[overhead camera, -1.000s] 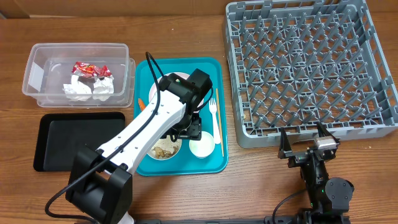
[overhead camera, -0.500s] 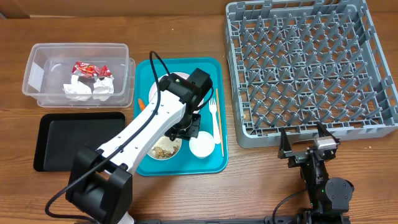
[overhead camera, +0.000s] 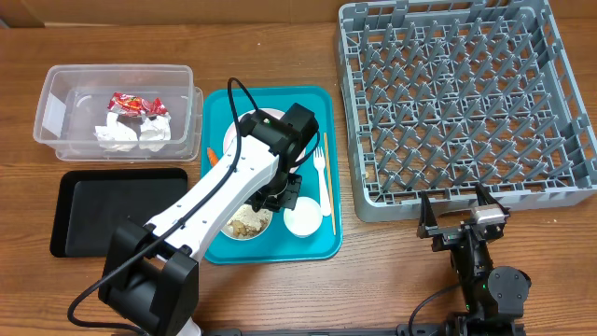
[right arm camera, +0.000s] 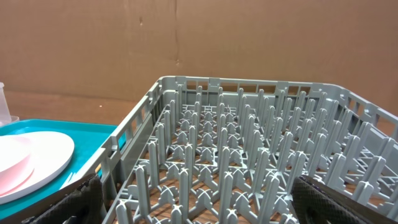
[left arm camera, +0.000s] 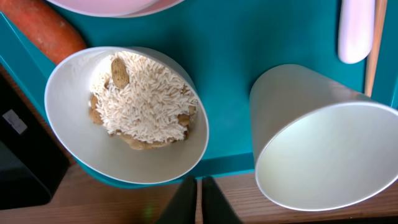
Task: Sort waste into correct bins and load items into the dishwasher
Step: 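Lower the left gripper onto the white rice bowl rim and grasp it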
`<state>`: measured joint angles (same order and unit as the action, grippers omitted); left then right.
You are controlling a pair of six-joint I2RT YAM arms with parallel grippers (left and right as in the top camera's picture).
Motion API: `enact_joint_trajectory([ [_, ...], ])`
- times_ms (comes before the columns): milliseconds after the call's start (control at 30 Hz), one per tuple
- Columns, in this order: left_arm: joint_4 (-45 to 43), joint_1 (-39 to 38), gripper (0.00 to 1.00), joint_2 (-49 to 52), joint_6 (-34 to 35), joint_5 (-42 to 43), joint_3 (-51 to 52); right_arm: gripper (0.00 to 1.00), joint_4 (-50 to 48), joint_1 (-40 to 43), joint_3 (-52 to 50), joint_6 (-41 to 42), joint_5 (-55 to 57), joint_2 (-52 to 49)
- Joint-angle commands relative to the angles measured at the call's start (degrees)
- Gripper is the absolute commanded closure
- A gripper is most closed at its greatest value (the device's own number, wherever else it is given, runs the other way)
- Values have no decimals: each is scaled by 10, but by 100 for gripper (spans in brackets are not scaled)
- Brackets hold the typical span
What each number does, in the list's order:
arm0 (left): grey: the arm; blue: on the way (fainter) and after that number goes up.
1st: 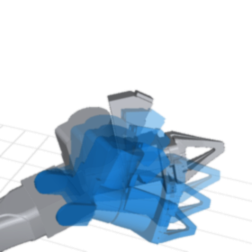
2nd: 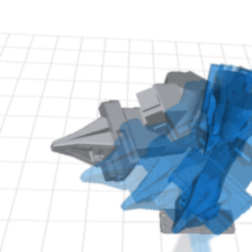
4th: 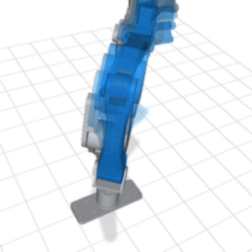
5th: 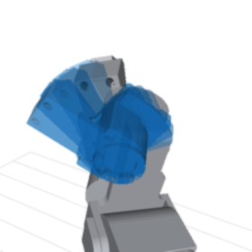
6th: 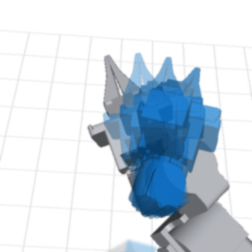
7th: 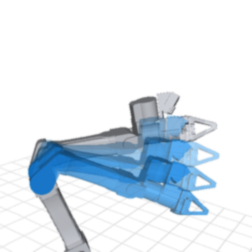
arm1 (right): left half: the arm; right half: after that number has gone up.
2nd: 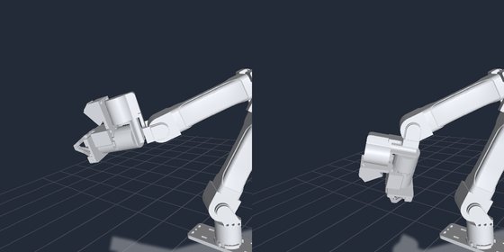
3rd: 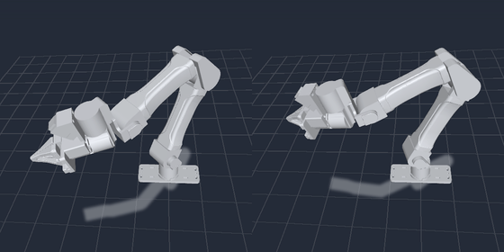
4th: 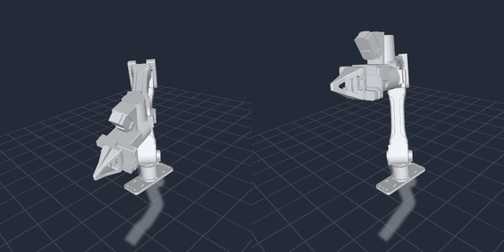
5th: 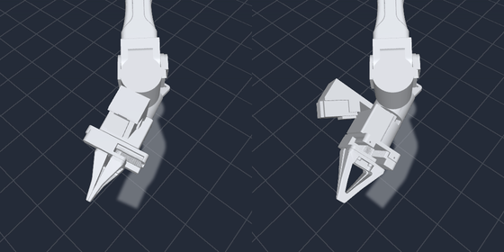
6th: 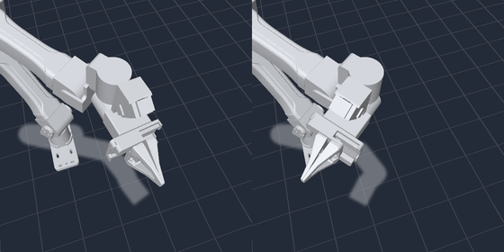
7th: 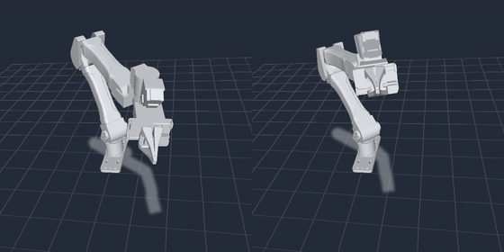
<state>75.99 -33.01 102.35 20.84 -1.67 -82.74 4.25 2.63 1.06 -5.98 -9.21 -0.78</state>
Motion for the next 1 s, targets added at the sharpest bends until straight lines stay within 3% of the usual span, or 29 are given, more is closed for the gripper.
enact_joint_trajectory([
  [0,-8,1,84,5,24,8,5,0,-3,3,-6,4,-3,6],
  [33,-15,1,78,5,26,9,6,0,-3,3,-6,4,-3,6],
  [133,-34,1,73,5,44,8,8,0,-3,3,-6,4,-3,6],
  [333,-60,1,70,7,82,-6,17,0,-3,3,-6,4,-3,6],
  [633,-88,8,76,7,156,-39,63,0,-3,3,-6,4,-3,6],
  [967,-136,12,65,7,165,-32,90,0,-3,3,-6,4,-3,6],
])
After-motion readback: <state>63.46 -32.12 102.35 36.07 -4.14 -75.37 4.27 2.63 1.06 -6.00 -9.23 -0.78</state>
